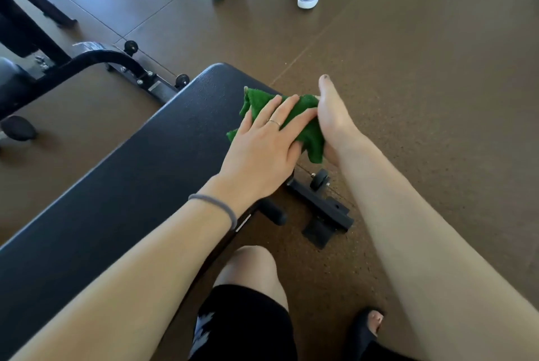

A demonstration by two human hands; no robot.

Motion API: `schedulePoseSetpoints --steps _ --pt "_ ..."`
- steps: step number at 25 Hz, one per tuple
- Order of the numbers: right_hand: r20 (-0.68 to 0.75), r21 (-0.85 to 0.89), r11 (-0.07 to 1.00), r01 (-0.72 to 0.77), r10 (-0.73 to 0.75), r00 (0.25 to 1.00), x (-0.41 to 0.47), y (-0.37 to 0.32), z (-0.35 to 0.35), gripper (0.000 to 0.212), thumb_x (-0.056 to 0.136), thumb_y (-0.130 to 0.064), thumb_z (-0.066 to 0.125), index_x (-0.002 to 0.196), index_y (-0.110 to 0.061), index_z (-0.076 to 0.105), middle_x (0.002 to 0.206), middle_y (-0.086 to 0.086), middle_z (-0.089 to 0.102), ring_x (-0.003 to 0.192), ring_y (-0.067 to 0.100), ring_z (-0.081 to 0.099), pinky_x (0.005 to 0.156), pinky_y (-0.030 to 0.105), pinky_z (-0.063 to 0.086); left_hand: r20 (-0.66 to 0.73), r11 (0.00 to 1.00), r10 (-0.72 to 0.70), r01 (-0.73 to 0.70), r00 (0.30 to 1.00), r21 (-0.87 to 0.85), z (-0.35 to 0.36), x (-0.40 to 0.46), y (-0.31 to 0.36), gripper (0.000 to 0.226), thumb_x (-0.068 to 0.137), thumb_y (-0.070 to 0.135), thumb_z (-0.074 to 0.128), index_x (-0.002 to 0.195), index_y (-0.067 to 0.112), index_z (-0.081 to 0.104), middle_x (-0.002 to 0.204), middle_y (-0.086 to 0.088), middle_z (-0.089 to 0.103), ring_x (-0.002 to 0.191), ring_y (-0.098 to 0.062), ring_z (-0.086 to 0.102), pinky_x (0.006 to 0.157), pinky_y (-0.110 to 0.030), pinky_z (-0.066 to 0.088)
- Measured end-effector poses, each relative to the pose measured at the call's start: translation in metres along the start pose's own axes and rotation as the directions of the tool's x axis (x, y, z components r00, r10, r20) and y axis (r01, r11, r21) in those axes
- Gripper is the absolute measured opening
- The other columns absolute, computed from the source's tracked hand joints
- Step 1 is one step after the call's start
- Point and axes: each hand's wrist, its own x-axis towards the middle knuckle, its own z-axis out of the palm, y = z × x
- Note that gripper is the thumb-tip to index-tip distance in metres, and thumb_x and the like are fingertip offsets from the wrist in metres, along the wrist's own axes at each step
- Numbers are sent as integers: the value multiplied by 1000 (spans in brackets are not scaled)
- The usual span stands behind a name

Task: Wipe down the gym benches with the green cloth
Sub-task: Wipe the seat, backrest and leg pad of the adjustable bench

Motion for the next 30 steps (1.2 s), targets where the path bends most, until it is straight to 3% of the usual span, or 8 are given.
schedulePoseSetpoints --steps 3,7,9,12,17,25,27,30 --pt "-35 30 999 21 -20 999 -7 6 4 72 101 -70 24 124 -17 67 113 9 77 109 28 72 98 46 57 -14 1000 -18 18 1000 -19 -5 -27 -8 54 107 39 34 161 37 26 169 3 25 157 -24 19 126 -52 21" --pt "-215 -282 932 226 -291 932 -12 20 32 59 106 -55 28 126 -11 62 118 5 65 109 23 61 95 39 45 76 997 -35 40 996 -67 -12 -63 -35 56 104 45 26 160 42 21 170 8 21 158 -19 14 128 -45 14" --pt "-268 -277 928 247 -322 908 -13 19 40 56 107 -52 29 103 -11 68 104 4 68 97 22 62 90 41 47 71 988 -97 105 993 -110 -10 -14 -51 55 105 39 31 160 40 25 169 6 23 158 -21 15 128 -48 15" --pt "-319 -282 927 246 -332 888 -9 23 41 47 107 -47 33 75 -22 56 84 1 64 81 19 59 80 40 46 119 954 -254 269 960 -132 -14 58 -64 51 109 36 33 160 38 26 169 4 22 158 -21 10 127 -50 11" --pt "-417 -364 898 246 -393 819 -5 22 48 50 109 -36 33 68 -16 53 78 6 64 74 20 58 70 36 40 50 985 -127 132 991 -109 -10 -13 -59 53 109 39 32 161 40 20 171 7 16 159 -20 7 129 -46 8" --pt "-439 -359 903 238 -388 810 -10 21 51 53 112 -35 25 70 -18 53 73 -4 59 70 9 55 76 35 43 16 976 -124 125 992 -178 0 71 -109 46 104 38 37 149 34 46 153 8 44 147 -19 34 121 -45 25" --pt "-438 -349 909 230 -375 817 -13 20 53 48 112 -33 25 81 -20 59 76 -12 56 72 2 53 72 26 41 34 942 -259 260 965 -210 -6 49 -154 50 103 41 36 152 39 39 158 4 39 147 -26 36 120 -46 29" --pt "-447 -344 912 224 -369 815 -16 18 56 43 113 -32 26 90 -20 60 78 -15 54 72 -2 52 62 11 33 205 783 -549 585 810 -213 -24 -2 -187 50 107 45 30 157 45 22 159 -1 36 144 -32 39 112 -51 34"
